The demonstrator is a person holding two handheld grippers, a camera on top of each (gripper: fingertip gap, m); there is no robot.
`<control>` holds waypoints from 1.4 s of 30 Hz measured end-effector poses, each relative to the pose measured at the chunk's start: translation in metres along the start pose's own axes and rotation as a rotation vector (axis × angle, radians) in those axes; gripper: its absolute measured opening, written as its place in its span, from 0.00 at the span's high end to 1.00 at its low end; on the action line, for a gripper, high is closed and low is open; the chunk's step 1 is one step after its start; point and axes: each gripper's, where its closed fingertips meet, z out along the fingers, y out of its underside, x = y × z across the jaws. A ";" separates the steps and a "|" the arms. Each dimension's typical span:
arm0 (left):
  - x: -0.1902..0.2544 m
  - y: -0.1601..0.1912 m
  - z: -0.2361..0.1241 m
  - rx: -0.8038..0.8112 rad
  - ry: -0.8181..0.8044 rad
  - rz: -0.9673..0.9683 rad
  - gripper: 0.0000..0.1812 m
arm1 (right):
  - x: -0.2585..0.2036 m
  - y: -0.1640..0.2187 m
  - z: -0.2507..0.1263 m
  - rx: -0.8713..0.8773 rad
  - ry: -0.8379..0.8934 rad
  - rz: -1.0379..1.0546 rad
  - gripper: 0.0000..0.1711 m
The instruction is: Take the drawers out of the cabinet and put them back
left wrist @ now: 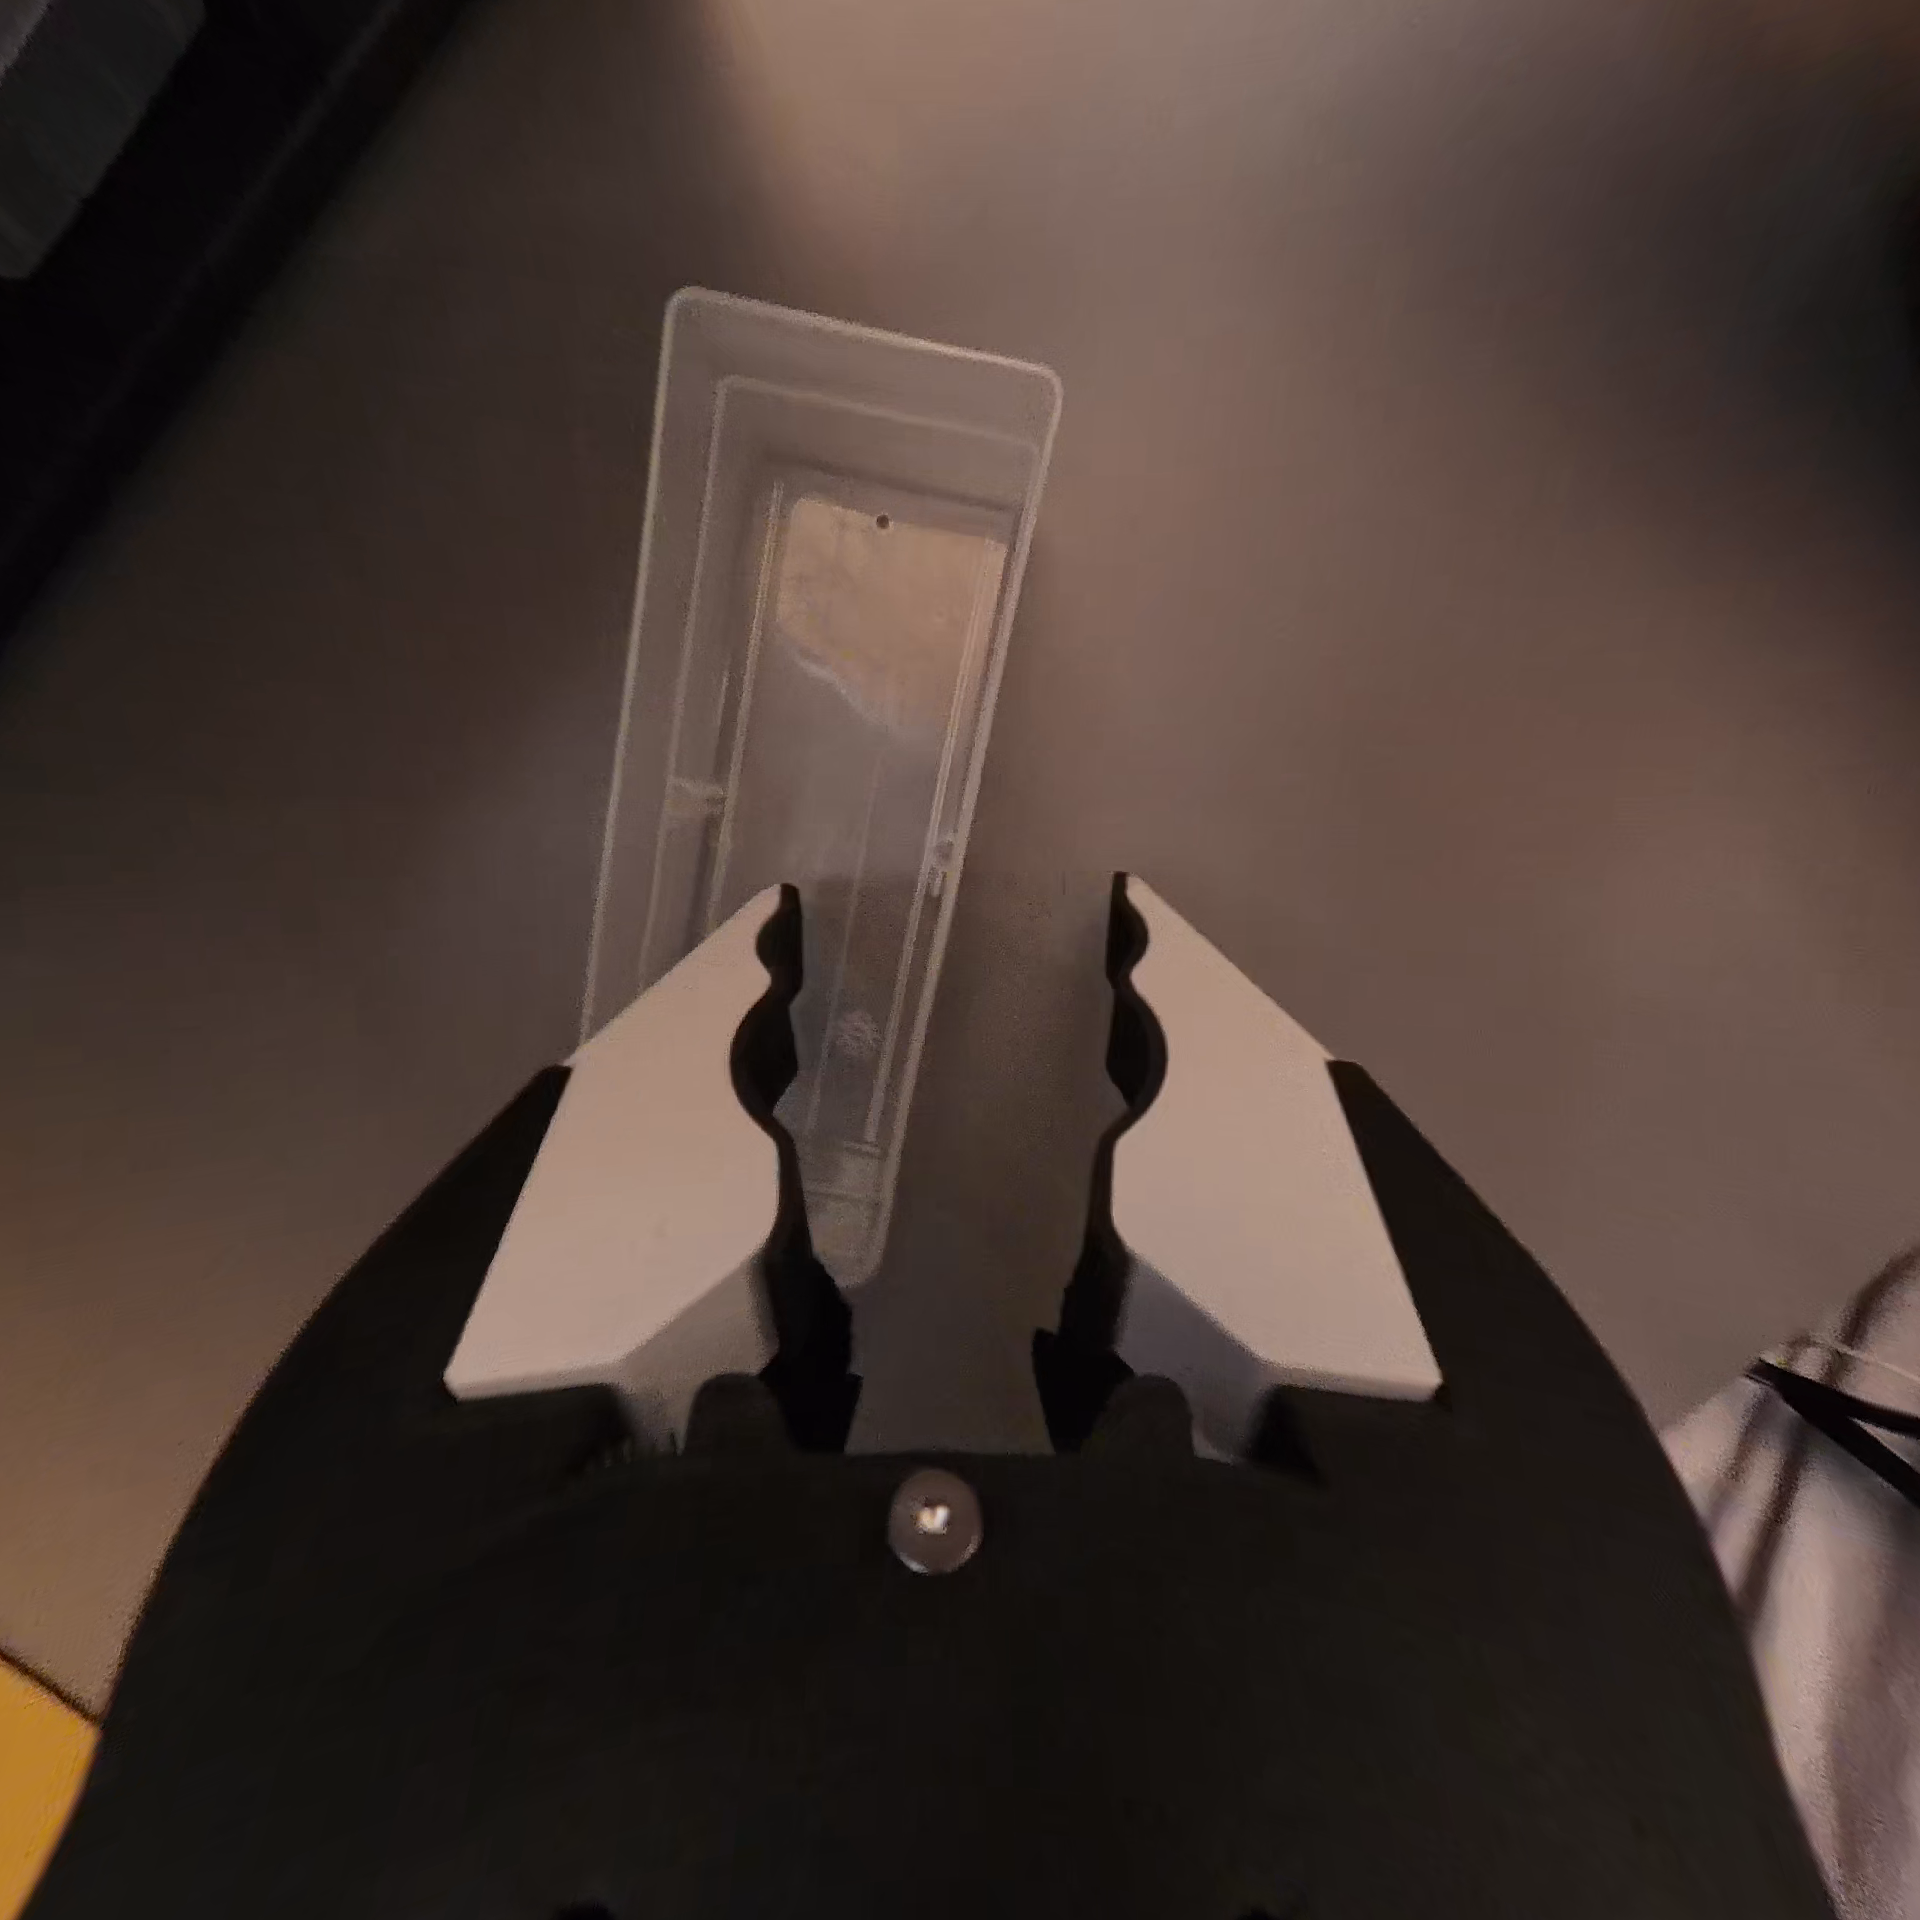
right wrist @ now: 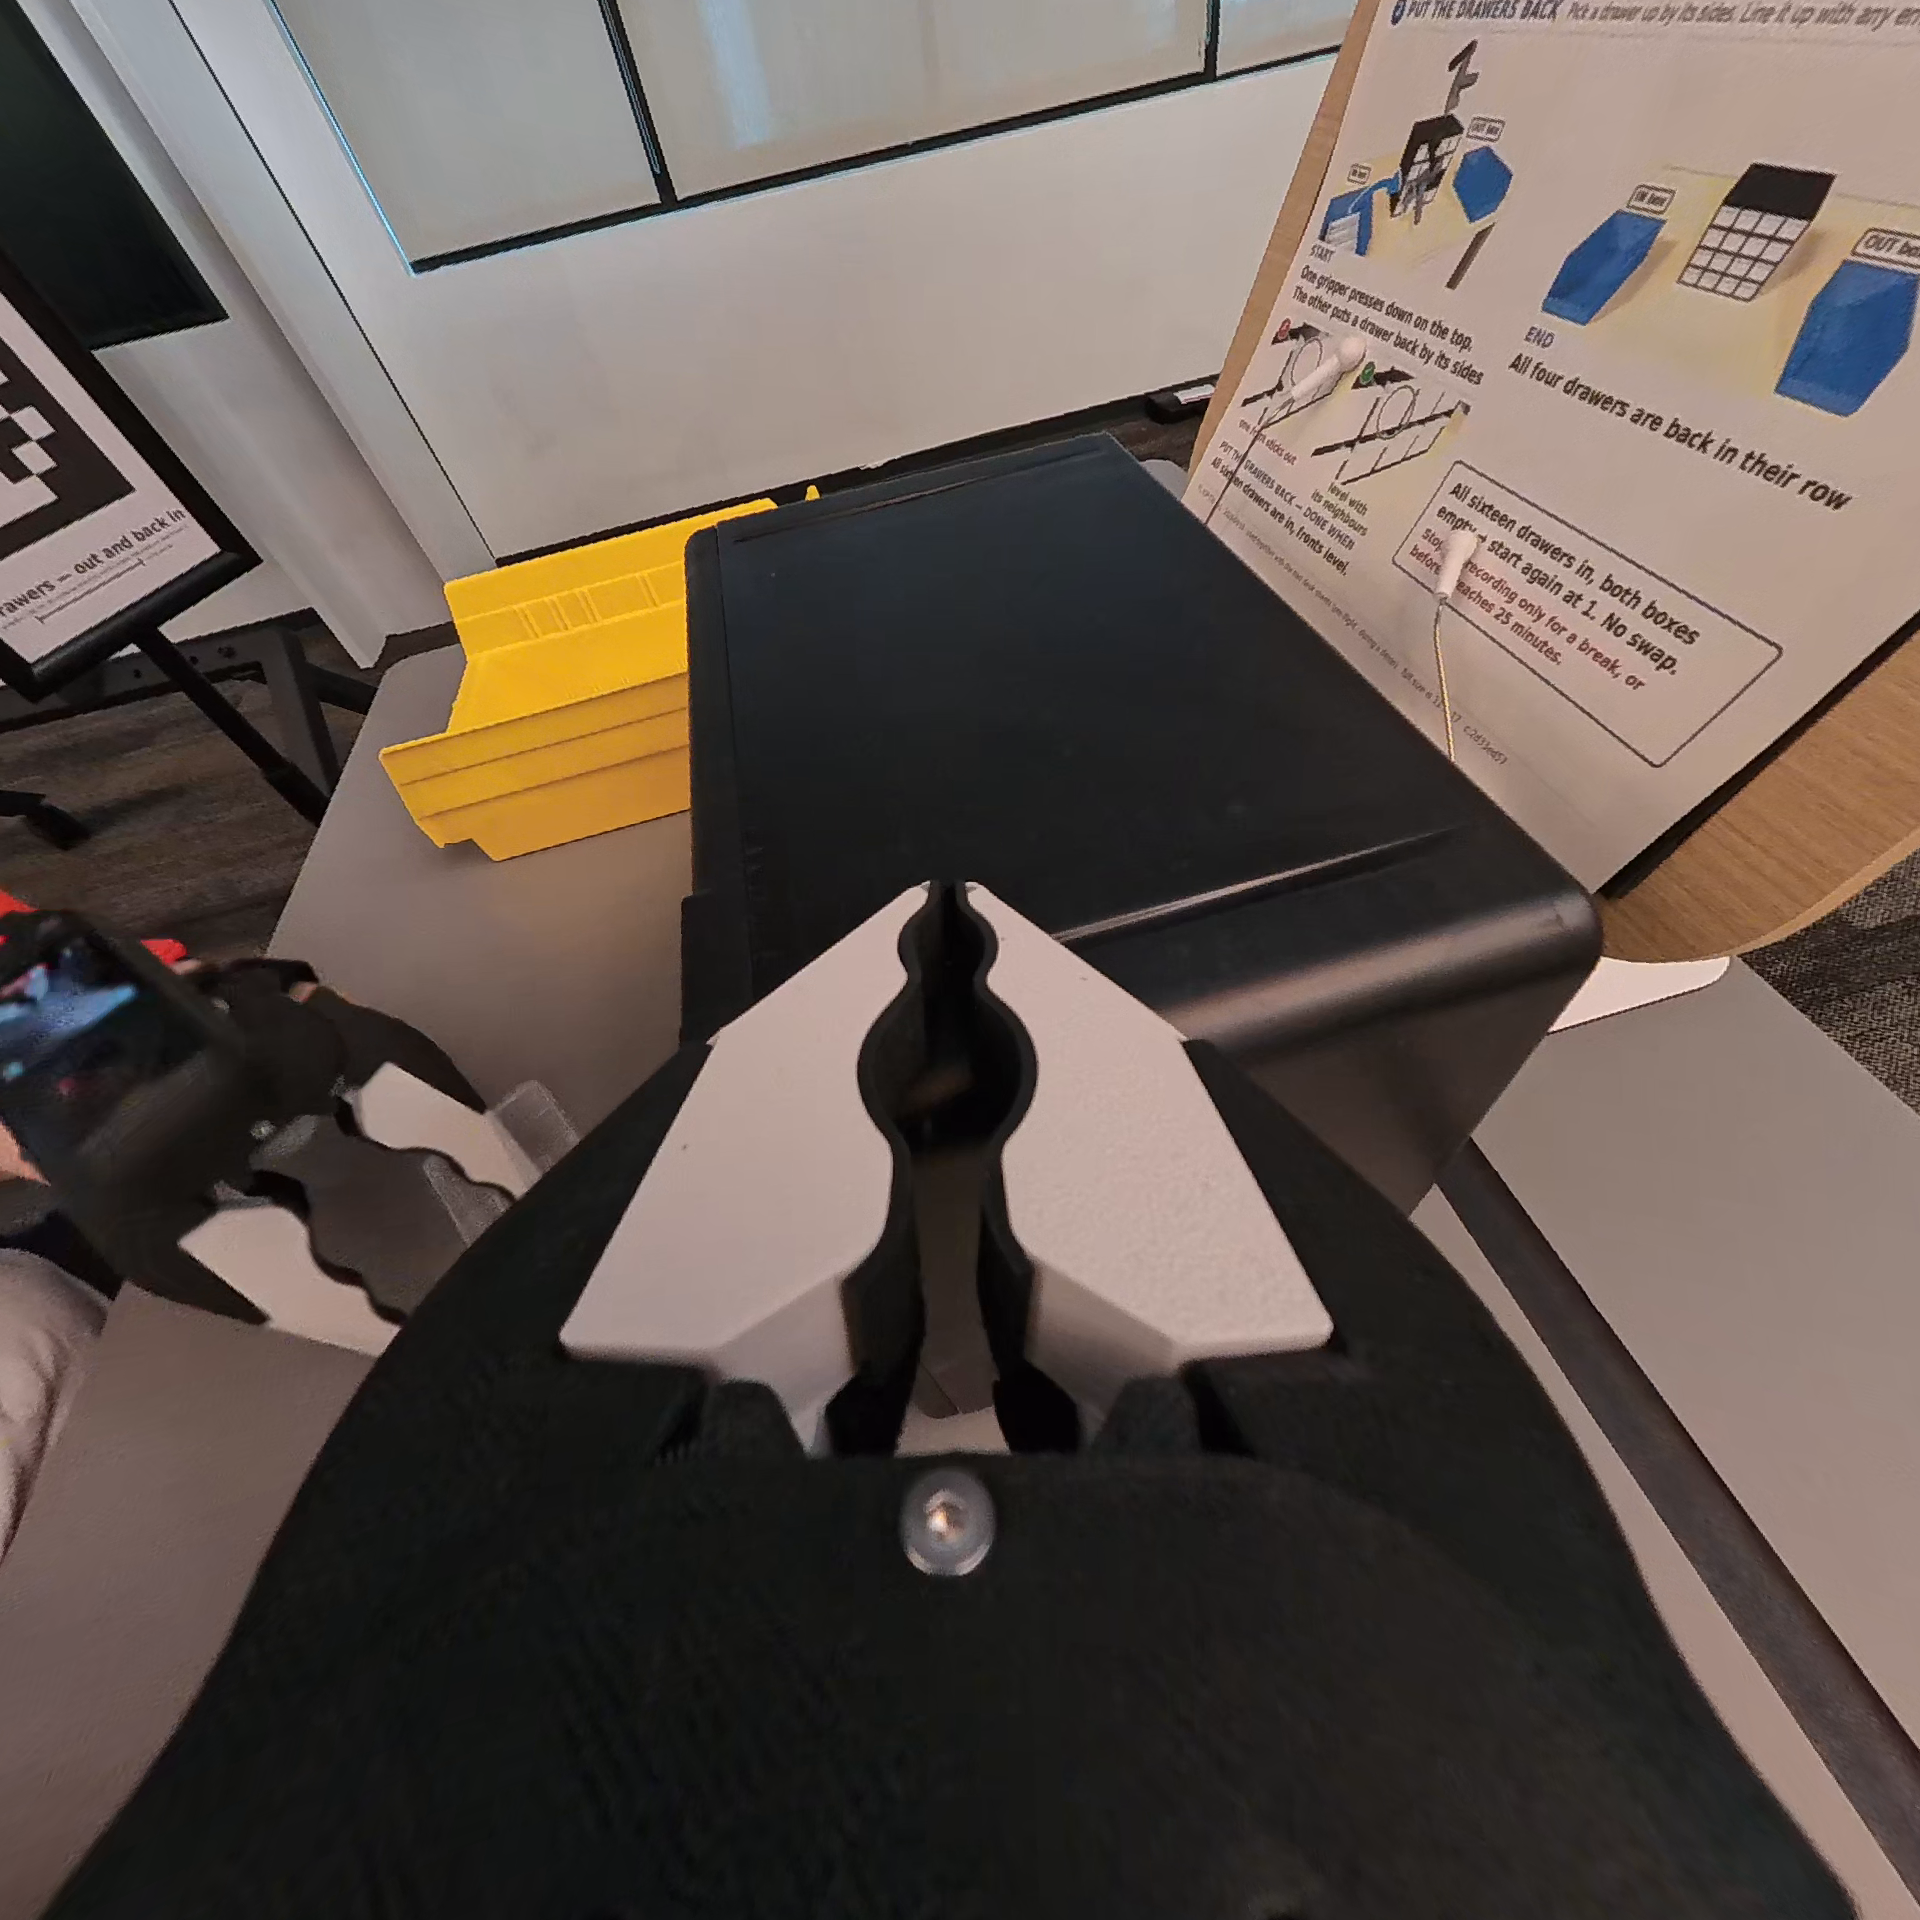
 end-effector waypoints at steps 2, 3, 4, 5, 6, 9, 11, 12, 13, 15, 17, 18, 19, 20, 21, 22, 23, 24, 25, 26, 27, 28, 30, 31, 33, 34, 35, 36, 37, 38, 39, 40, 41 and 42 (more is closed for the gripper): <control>0.006 0.000 -0.014 0.068 0.068 -0.016 0.67 | 0.000 0.000 0.000 0.000 -0.001 0.000 1.00; 0.005 -0.002 -0.022 0.119 0.080 -0.021 0.65 | 0.000 0.000 0.000 0.000 -0.001 -0.001 1.00; -0.001 -0.005 -0.031 0.175 0.065 -0.020 0.63 | 0.000 0.000 0.000 0.000 -0.002 -0.001 1.00; -0.011 -0.007 -0.038 0.228 0.026 -0.013 0.60 | 0.000 0.000 0.000 -0.001 -0.002 0.000 1.00; -0.023 -0.008 -0.043 0.269 -0.023 -0.001 0.57 | 0.000 0.000 0.000 -0.001 -0.001 0.000 1.00; -0.042 -0.001 -0.037 0.267 -0.060 0.030 0.39 | 0.000 0.000 0.000 -0.001 0.003 -0.001 1.00; -0.039 0.008 -0.025 0.209 -0.011 0.027 0.36 | 0.000 0.000 0.000 0.000 0.005 0.000 1.00; -0.036 0.011 -0.020 0.189 0.004 0.038 0.39 | 0.000 0.000 0.000 0.000 0.006 0.000 1.00; -0.035 0.015 -0.015 0.167 0.000 0.050 0.45 | 0.000 0.000 0.000 0.000 0.005 0.000 1.00; -0.041 0.022 -0.007 0.129 -0.072 0.076 0.55 | 0.000 0.000 0.000 0.000 0.002 0.001 1.00; -0.042 0.023 -0.003 0.127 -0.114 0.111 0.62 | 0.000 0.000 0.000 0.001 -0.002 0.003 1.00; -0.040 0.022 -0.003 0.133 -0.114 0.113 0.62 | 0.000 0.000 0.000 0.001 -0.003 0.005 1.00; -0.040 0.022 -0.002 0.128 -0.115 0.105 0.62 | 0.000 0.000 0.000 0.001 -0.002 0.004 1.00; -0.039 0.022 -0.002 0.126 -0.118 0.092 0.63 | 0.000 0.000 0.000 0.001 -0.001 0.004 1.00; -0.040 0.022 -0.002 0.121 -0.125 0.080 0.62 | 0.000 0.000 0.000 0.000 0.002 0.003 1.00; -0.041 0.023 -0.003 0.112 -0.139 0.063 0.62 | 0.000 0.000 0.000 -0.001 0.004 0.002 1.00; -0.041 0.024 -0.003 0.103 -0.152 0.035 0.63 | 0.000 0.000 0.000 -0.002 0.007 0.000 1.00; -0.042 0.024 -0.003 0.096 -0.163 -0.005 0.63 | 0.000 0.000 0.000 -0.003 0.009 0.000 1.00; -0.042 0.024 -0.003 0.094 -0.169 -0.047 0.63 | 0.000 0.000 0.000 -0.002 0.010 0.000 1.00; -0.042 0.023 -0.003 0.099 -0.171 -0.087 0.63 | 0.000 0.000 0.000 0.000 0.011 0.003 1.00; -0.041 0.022 -0.003 0.105 -0.173 -0.116 0.63 | 0.000 0.000 0.000 0.002 0.013 0.004 1.00; -0.041 0.022 -0.003 0.109 -0.177 -0.128 0.63 | 0.000 0.001 0.000 0.005 0.017 0.004 1.00; -0.042 0.020 -0.002 0.121 -0.182 -0.131 0.62 | 0.000 0.001 0.000 0.009 0.025 0.014 1.00; -0.041 0.020 -0.001 0.119 -0.175 -0.132 0.62 | 0.000 0.001 0.000 0.013 0.027 0.024 1.00; -0.036 0.022 0.002 0.115 -0.128 -0.135 0.61 | 0.001 0.001 0.000 0.016 0.031 0.036 1.00; -0.035 0.022 0.003 0.120 -0.103 -0.141 0.59 | 0.001 0.001 0.000 0.018 0.036 0.036 1.00; -0.035 0.022 0.003 0.129 -0.093 -0.144 0.58 | 0.001 0.001 0.000 0.020 0.043 0.036 1.00; -0.036 0.021 0.003 0.140 -0.086 -0.144 0.60 | 0.001 0.001 -0.001 0.022 0.051 0.038 1.00; -0.036 0.021 0.002 0.147 -0.078 -0.142 0.60 | 0.001 0.001 -0.001 0.026 0.060 0.040 1.00; -0.036 0.021 0.002 0.151 -0.073 -0.135 0.60 | 0.001 0.001 -0.002 0.032 0.070 0.041 1.00; -0.036 0.021 0.002 0.152 -0.071 -0.125 0.60 | 0.001 0.001 -0.002 0.040 0.076 0.045 1.00; -0.035 0.021 0.002 0.150 -0.073 -0.111 0.60 | 0.001 0.001 -0.002 0.046 0.077 0.052 1.00; -0.035 0.021 0.002 0.147 -0.073 -0.098 0.60 | 0.001 0.002 -0.002 0.048 0.073 0.060 1.00; -0.035 0.021 0.003 0.146 -0.068 -0.090 0.60 | 0.001 0.002 -0.002 0.045 0.068 0.070 1.00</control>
